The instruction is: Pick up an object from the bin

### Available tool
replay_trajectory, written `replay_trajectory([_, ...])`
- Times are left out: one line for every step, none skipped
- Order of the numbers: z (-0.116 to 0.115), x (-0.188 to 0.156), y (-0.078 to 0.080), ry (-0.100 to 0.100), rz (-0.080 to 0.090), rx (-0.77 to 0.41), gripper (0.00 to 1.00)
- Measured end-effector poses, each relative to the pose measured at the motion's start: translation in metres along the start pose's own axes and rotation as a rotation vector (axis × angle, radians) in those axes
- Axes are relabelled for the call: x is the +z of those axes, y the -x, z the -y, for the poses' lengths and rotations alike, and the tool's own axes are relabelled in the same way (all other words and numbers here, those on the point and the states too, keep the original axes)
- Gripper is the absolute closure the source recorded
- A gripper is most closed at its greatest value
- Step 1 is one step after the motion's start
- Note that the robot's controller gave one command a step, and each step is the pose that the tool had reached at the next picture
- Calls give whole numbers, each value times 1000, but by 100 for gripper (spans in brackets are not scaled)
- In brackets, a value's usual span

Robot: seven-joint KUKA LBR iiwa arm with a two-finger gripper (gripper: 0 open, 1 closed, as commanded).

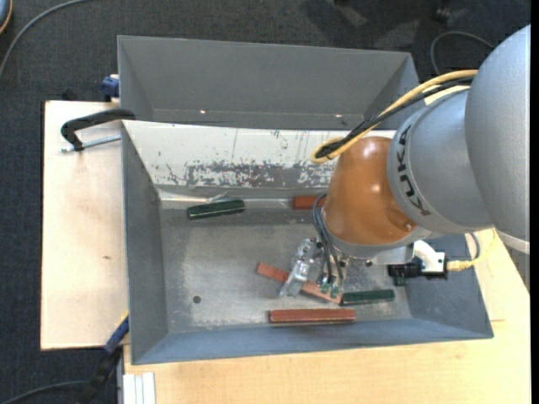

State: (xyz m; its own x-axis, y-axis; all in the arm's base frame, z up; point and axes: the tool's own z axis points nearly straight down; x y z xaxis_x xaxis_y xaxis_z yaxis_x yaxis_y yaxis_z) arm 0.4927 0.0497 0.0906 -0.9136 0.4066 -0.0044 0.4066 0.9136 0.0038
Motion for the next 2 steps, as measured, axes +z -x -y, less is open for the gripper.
replay_trajectory([-1, -8, 1, 0, 0, -1, 100])
replay_trajectory([-2, -25, 2, 0, 0, -2, 100])
